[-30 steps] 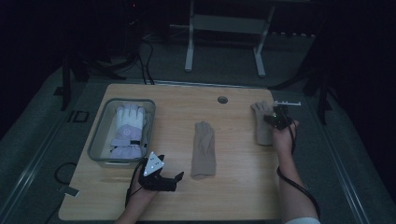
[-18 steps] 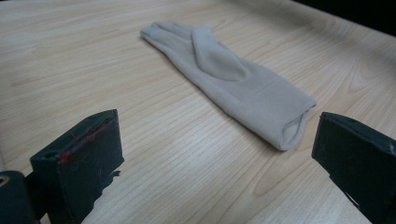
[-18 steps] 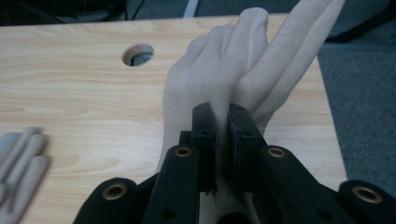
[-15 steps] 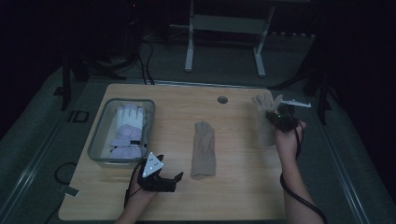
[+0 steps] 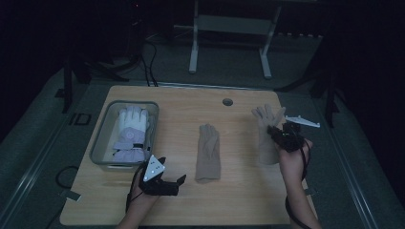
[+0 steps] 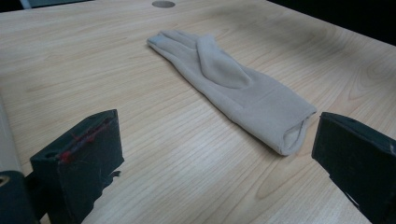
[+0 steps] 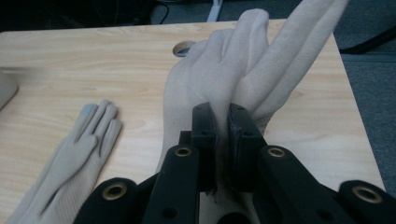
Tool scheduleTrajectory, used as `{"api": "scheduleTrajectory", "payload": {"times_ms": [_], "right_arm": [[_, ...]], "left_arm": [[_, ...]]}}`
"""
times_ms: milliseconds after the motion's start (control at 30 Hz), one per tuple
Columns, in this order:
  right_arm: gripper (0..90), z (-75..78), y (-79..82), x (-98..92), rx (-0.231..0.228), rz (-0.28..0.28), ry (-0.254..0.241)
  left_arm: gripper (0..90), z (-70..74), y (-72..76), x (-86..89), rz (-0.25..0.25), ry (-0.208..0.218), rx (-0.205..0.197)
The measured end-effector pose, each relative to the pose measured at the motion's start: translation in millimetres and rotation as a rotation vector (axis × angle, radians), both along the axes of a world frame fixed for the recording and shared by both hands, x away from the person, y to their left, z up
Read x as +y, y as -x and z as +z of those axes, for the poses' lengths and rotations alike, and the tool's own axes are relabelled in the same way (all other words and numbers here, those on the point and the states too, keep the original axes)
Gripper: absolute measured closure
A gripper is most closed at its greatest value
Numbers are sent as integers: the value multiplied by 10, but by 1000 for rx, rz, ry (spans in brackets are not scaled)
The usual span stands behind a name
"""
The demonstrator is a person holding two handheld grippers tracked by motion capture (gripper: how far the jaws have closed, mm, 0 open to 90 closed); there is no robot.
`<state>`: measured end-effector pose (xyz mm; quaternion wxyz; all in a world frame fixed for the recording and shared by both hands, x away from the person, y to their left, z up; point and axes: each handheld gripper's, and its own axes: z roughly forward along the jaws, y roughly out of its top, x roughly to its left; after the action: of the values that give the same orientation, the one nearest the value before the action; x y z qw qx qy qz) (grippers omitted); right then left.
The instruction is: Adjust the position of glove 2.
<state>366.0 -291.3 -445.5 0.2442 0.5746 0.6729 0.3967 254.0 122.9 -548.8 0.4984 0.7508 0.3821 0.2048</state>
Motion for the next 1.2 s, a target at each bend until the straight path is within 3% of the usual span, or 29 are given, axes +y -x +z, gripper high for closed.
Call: {"api": "scheduleTrajectory", "payload": {"times_ms": [133, 233, 267, 367, 533, 900, 1033, 1200], "right_arm": [[828, -139, 158, 48, 21, 16, -2], [828, -205, 195, 52, 30, 10, 3], [828, -248, 213, 50, 43, 16, -20], [827, -373, 241, 95, 63, 21, -4], [824, -561, 182, 130, 102, 26, 23], [810, -800, 32, 132, 160, 4, 46], [785, -979, -10, 146, 202, 16, 87], [742, -1003, -13, 155, 201, 26, 88]], "left_arm": [[21, 4, 6, -8, -3, -3, -6], [21, 4, 5, -18, -5, -6, -7], [21, 2, 2, -21, -8, -5, -6], [21, -5, -5, -31, -11, -13, -6], [21, -7, -8, -31, -7, -9, -1], [21, -16, -3, -34, -11, -7, 0], [21, -20, -2, -25, -7, -9, 4], [21, -17, 8, -35, -6, -12, -3]]}}
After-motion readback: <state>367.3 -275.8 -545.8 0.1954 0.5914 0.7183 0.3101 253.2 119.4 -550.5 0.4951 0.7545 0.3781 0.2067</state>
